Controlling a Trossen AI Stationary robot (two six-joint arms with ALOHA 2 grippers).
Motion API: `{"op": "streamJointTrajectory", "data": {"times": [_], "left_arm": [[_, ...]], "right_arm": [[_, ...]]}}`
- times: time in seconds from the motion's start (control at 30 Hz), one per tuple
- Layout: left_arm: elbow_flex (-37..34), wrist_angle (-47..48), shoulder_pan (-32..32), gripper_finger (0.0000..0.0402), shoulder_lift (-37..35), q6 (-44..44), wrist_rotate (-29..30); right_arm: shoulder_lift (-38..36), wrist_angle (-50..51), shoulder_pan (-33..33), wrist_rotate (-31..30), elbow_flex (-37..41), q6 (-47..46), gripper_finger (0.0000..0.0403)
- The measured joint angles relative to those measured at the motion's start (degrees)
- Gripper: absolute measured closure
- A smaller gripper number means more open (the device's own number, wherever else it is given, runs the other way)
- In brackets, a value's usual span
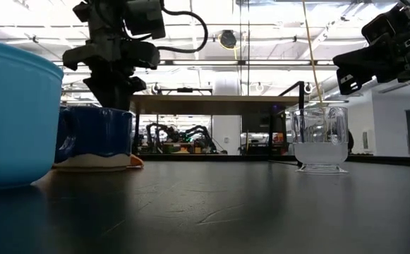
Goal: Stack small to large cups/mugs on shelf
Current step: Put the dark blue mug on the shelf
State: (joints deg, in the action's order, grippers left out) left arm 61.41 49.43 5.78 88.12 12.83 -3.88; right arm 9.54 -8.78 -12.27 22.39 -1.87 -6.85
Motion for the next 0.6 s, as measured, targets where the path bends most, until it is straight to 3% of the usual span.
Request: {"op": "streamJointTrajectory", "data": {"times": [0.27, 0.6], "left_arm": [[0.0, 0.5, 0.0, 0.0388, -0.1, 0.7, -0.6], [0.1, 0.0, 0.0, 0.0394, -0.1, 1.8, -0.8]], "right_arm": [[0.0, 0.0, 0.0, 0.0, 0.0, 0.0, 0.0403], [0.0, 0.0, 0.0, 0.0, 0.0, 0.0, 0.0403]]}}
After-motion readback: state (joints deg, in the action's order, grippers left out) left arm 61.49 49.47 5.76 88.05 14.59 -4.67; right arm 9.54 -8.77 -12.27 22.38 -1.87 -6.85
